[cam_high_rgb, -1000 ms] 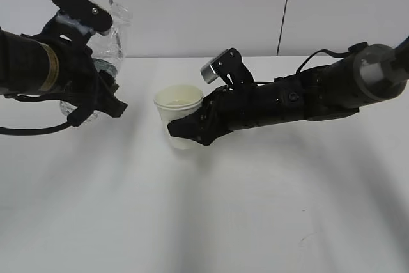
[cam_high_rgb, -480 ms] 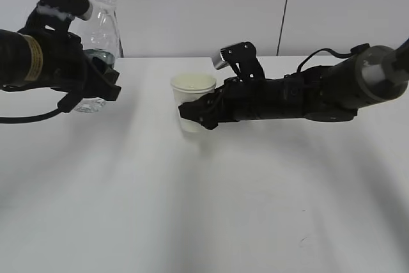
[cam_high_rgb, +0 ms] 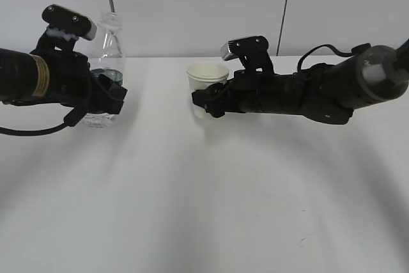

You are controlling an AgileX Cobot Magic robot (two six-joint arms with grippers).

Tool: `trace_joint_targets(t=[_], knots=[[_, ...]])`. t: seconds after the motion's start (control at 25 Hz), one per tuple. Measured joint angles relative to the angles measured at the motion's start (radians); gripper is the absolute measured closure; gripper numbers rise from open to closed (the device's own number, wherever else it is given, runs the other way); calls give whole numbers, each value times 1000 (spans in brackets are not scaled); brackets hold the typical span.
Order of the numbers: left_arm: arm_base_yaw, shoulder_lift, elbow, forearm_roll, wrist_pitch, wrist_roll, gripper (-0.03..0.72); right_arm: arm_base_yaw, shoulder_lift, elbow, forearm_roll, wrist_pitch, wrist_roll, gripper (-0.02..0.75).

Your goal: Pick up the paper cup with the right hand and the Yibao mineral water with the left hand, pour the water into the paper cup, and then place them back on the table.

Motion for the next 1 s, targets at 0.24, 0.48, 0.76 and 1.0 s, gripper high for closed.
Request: trace_joint_targets(t=[0.24,0.48,0.76,1.0], knots=[[51,19,0,-16,-106,21,353,-8,0,0,127,11,-56,218],[93,52,0,-113,-218,123,353,-49,0,0,176,13,-68,218],[94,150,-1,-310,-358,309,353,-91,0,0,207,13,-77,218],[94,233,-1,-433,-467,394,353,-118,0,0,215,4,-112,218]])
